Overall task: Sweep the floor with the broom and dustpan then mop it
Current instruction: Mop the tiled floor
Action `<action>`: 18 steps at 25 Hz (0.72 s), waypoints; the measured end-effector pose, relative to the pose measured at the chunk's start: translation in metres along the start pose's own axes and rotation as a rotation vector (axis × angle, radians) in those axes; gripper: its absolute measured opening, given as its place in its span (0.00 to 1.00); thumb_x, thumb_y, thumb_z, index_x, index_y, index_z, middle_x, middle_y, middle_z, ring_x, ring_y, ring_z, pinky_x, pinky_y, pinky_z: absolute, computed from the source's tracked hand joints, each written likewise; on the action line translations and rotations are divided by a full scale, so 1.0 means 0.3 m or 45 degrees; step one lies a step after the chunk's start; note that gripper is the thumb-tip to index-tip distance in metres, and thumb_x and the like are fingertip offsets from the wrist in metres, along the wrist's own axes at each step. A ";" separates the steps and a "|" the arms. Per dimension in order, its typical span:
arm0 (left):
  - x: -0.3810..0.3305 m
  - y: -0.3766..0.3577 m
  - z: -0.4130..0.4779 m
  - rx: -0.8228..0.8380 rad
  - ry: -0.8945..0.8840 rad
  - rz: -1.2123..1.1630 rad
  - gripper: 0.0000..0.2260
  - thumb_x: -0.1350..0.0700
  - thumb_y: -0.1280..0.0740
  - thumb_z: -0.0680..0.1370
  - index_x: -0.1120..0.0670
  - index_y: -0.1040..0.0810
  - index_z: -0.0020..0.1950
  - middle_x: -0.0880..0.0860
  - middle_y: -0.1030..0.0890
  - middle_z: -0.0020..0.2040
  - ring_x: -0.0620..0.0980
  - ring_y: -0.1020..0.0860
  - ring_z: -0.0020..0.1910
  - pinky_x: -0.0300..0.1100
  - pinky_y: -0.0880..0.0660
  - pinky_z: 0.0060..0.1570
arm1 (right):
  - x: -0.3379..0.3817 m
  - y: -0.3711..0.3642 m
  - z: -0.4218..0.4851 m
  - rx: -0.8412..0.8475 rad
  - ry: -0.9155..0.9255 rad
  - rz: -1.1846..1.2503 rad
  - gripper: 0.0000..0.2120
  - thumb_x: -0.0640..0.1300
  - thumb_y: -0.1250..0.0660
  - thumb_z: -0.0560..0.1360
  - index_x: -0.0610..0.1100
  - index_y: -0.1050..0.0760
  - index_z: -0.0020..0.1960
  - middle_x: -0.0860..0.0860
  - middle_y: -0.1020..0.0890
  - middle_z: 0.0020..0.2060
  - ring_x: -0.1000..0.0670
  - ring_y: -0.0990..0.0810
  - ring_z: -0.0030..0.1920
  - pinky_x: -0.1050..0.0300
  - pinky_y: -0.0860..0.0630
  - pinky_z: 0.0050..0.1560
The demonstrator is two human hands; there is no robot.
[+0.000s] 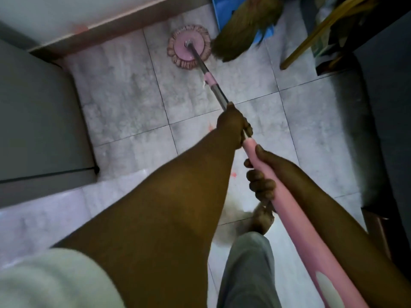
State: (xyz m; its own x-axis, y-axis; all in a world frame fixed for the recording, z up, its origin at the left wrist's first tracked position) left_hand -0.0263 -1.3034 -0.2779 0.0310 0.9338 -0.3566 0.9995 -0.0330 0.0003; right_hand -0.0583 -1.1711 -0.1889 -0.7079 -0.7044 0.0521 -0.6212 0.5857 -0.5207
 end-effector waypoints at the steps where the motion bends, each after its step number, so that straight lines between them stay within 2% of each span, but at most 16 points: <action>1: -0.046 -0.005 0.031 0.001 -0.033 -0.016 0.21 0.43 0.47 0.83 0.56 0.34 0.38 0.53 0.35 0.23 0.48 0.36 0.13 0.30 0.36 0.19 | 0.038 -0.018 0.040 0.012 0.013 -0.008 0.19 0.56 0.32 0.72 0.41 0.31 0.48 0.50 0.31 0.25 0.56 0.34 0.19 0.65 0.34 0.17; 5: -0.142 -0.026 0.106 0.016 -0.066 -0.005 0.18 0.43 0.47 0.83 0.55 0.35 0.41 0.51 0.35 0.23 0.47 0.37 0.15 0.31 0.38 0.21 | 0.124 -0.059 0.128 0.066 0.046 0.002 0.17 0.56 0.37 0.77 0.42 0.31 0.44 0.51 0.31 0.25 0.57 0.33 0.18 0.66 0.34 0.17; 10: -0.108 -0.020 0.080 -0.014 -0.048 0.070 0.18 0.42 0.47 0.83 0.55 0.35 0.42 0.50 0.35 0.24 0.47 0.37 0.15 0.30 0.37 0.20 | 0.091 -0.042 0.098 0.077 0.031 0.008 0.17 0.56 0.36 0.77 0.42 0.31 0.44 0.51 0.31 0.25 0.56 0.33 0.19 0.66 0.34 0.18; 14: 0.058 -0.029 -0.008 -0.015 -0.022 0.056 0.20 0.42 0.47 0.83 0.56 0.35 0.39 0.51 0.36 0.20 0.48 0.37 0.14 0.30 0.36 0.20 | -0.041 0.045 -0.024 0.085 -0.035 0.042 0.18 0.57 0.33 0.73 0.42 0.31 0.46 0.50 0.30 0.25 0.55 0.33 0.19 0.64 0.33 0.18; 18: 0.327 -0.056 -0.135 -0.028 0.090 0.026 0.25 0.39 0.46 0.82 0.57 0.35 0.34 0.51 0.35 0.17 0.48 0.36 0.13 0.32 0.35 0.19 | -0.211 0.203 -0.211 0.060 -0.079 0.014 0.23 0.58 0.29 0.70 0.41 0.30 0.52 0.48 0.29 0.28 0.53 0.32 0.20 0.62 0.32 0.20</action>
State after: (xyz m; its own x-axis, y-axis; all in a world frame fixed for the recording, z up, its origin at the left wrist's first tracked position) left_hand -0.0396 -1.1967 -0.2751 0.0510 0.9559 -0.2892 0.9986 -0.0450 0.0274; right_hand -0.0725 -1.0655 -0.1700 -0.6914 -0.7224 -0.0059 -0.5960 0.5750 -0.5606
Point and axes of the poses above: each hand's wrist, its own z-axis towards the middle knuckle, its own y-axis out of the back of the hand, x = y × z, the point moved 7 cm from there along z, towards the middle knuckle
